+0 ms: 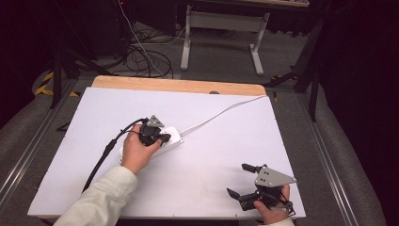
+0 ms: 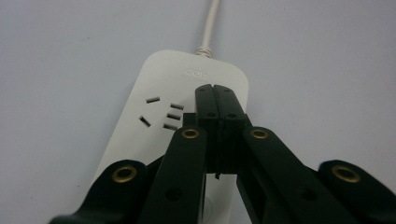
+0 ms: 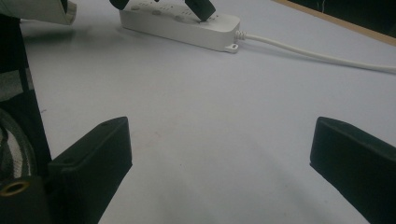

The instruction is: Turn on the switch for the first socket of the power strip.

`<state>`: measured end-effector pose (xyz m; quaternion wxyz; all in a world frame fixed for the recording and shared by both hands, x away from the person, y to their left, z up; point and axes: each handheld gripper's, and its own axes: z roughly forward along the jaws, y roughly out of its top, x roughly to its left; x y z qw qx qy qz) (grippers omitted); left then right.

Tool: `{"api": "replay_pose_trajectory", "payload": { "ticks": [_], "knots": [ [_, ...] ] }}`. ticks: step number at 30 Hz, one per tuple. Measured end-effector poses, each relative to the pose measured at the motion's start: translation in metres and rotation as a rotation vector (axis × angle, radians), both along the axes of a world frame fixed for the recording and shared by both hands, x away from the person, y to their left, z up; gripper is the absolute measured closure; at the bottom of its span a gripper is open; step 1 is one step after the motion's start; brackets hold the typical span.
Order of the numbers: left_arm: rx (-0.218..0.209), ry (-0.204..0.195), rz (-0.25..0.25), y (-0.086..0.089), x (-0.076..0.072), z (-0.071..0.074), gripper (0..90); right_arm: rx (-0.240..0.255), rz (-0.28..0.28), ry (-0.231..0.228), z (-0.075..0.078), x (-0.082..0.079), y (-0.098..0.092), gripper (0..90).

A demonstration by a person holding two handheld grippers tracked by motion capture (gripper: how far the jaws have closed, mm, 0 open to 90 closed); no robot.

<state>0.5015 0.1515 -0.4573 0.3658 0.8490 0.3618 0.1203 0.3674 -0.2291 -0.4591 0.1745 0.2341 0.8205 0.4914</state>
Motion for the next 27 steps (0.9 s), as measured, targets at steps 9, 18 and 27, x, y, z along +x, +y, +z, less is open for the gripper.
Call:
{"api": "replay_pose_trajectory", "payload": {
  "ticks": [9,18,27],
  "knots": [
    [0.012,-0.017,-0.010,-0.0007,-0.0005,-0.0010,90.0,-0.008,0.001,-0.001,-0.0002,-0.0003,0.0006,6.2],
    [0.019,-0.018,-0.006,-0.0023,-0.0008,-0.0015,90.0,-0.017,0.002,-0.005,-0.0005,-0.0008,0.0021,6.2],
    [0.034,-0.030,-0.006,-0.0034,-0.0014,-0.0022,90.0,-0.021,0.002,-0.003,-0.0007,-0.0007,0.0023,6.2]
  ]
}}
